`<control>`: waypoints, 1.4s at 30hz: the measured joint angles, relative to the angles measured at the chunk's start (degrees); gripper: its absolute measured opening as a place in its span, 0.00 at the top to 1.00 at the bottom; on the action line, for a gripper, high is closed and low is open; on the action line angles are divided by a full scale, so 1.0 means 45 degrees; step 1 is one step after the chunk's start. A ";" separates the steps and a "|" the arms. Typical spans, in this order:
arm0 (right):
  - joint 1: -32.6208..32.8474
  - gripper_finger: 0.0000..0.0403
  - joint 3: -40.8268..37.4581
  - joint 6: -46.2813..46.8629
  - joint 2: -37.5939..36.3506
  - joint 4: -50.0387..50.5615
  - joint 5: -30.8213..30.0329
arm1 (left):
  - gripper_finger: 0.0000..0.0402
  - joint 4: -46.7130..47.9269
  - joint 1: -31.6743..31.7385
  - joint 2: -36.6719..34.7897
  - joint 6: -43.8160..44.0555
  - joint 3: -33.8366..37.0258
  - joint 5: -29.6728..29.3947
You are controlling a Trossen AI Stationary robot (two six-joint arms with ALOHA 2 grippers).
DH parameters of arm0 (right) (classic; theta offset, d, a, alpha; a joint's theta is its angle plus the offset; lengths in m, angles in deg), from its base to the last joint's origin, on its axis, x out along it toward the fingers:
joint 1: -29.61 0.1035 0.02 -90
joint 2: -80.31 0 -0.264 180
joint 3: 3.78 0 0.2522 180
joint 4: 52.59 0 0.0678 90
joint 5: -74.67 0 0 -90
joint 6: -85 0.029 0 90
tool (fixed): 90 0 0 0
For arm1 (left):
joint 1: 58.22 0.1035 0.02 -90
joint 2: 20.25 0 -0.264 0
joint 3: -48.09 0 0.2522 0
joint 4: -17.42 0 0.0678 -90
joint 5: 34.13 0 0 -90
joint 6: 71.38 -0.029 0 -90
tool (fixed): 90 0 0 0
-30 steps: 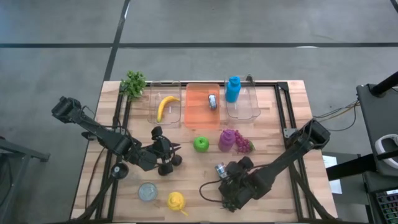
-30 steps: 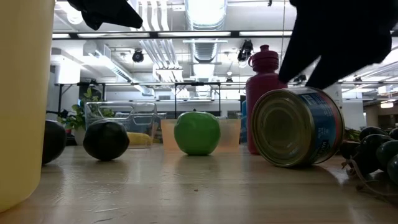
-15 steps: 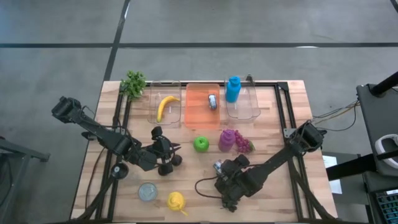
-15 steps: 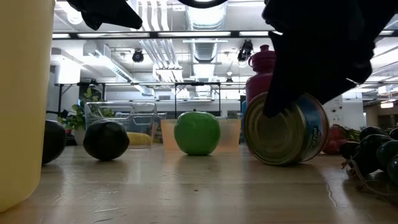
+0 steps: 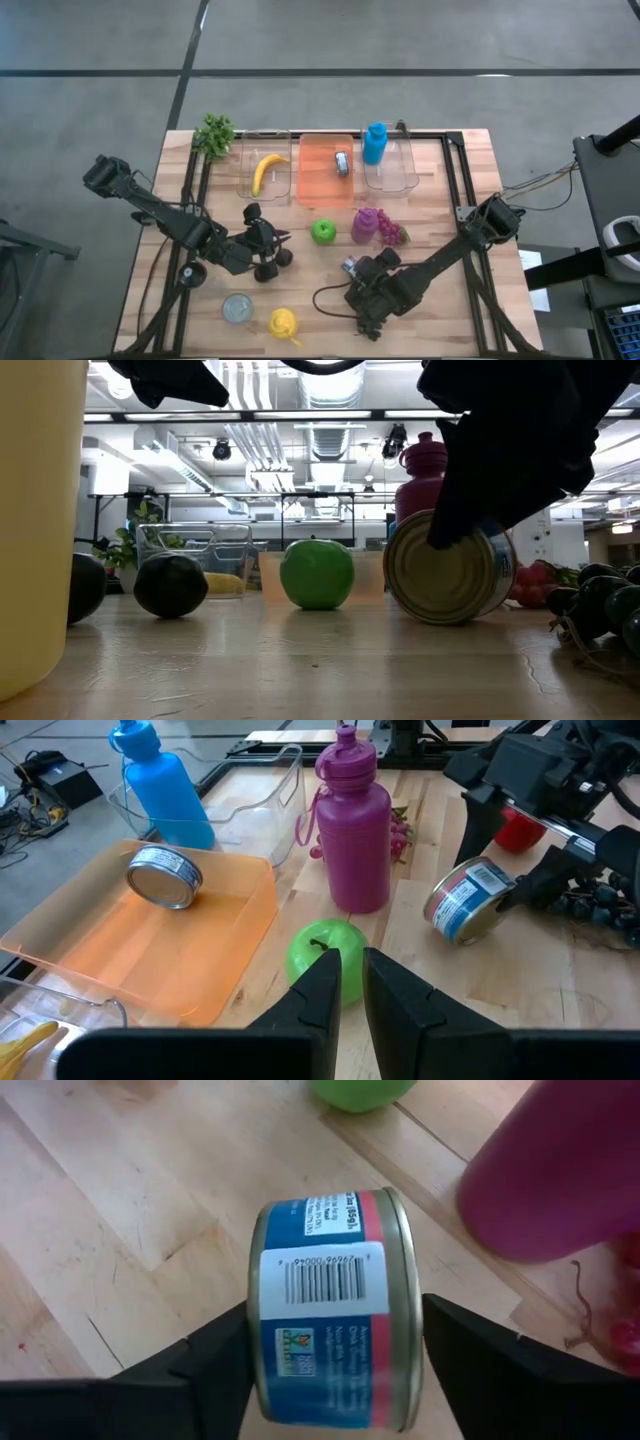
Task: Pick & Place Food Item
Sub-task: Put the blue and pink tuna can into the orange bin
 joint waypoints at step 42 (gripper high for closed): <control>-0.0185 0.52 0.0005 -0.0908 -0.0010 -0.0565 -0.0340 | 0.88 0.0005 -0.0003 0.0000 0.0000 0.0000 0.0000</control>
